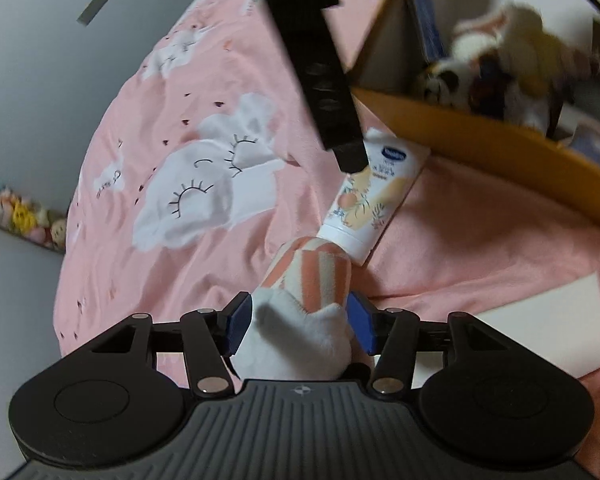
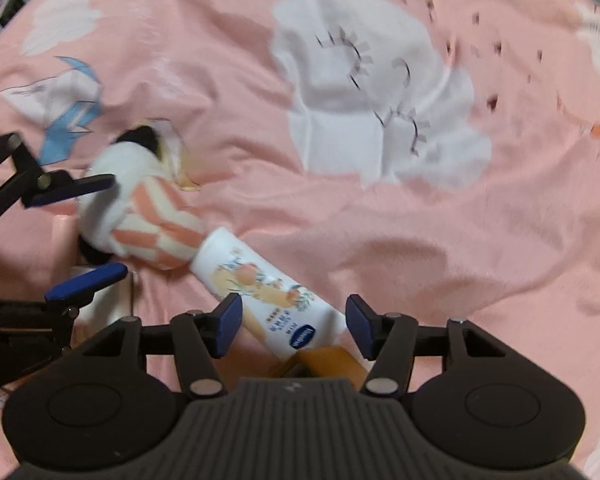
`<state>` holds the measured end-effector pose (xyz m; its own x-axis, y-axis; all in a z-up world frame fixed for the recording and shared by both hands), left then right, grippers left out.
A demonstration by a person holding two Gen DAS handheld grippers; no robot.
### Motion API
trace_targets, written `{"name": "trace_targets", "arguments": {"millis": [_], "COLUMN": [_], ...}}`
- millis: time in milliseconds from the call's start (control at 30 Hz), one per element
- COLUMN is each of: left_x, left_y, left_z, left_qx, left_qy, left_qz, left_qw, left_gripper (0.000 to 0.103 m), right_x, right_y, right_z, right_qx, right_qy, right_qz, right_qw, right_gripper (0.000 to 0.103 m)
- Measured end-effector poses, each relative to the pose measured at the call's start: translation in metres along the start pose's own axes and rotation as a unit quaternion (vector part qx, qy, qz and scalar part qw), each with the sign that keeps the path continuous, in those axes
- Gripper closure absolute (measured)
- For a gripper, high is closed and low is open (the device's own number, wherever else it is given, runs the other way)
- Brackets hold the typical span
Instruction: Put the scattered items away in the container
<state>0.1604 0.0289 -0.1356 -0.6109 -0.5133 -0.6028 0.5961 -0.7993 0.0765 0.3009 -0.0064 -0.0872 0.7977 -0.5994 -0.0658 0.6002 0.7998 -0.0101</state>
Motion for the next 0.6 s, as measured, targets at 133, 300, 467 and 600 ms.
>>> {"name": "trace_targets", "arguments": {"millis": [133,300,467,600], "left_x": [0.004,0.003,0.002,0.005], "left_y": [0.003,0.005,0.007,0.010], "left_z": [-0.014,-0.022,-0.028,-0.037], "left_qx": [-0.006,-0.007,-0.005,-0.010], "left_qy": [0.019,0.017,0.021,0.042], "left_qz": [-0.010,0.003,0.010,0.006], "left_qw": [0.9998,0.9998,0.9997,0.9991], "left_gripper": [0.039,0.036,0.033,0.029], "right_x": [0.019,0.037,0.041,0.035], "right_y": [0.009,0.011,0.011,0.009], "right_z": [-0.016,-0.038,-0.046,-0.047], "right_qx": [-0.053,-0.097,-0.109,-0.110], "right_qy": [0.035,0.076,0.143,0.135], "right_qz": [-0.029,-0.063,-0.087,-0.094], "right_qw": [0.998,0.990,0.980,0.980], "right_gripper": [0.034,0.032,0.033,0.037]}}
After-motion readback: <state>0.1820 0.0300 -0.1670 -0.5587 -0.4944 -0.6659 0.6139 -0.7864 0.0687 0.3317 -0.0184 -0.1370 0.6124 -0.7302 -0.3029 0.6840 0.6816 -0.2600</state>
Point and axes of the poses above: each gripper's, at about its wrist camera, not at the fingertips, and z roughly against the way its jaws point, x to its right, y to its top, the point moved 3 cm from there along -z, roughly the way its jaws point, and after that the axes turned 14 degrees about -x, right-handed, at the moved point
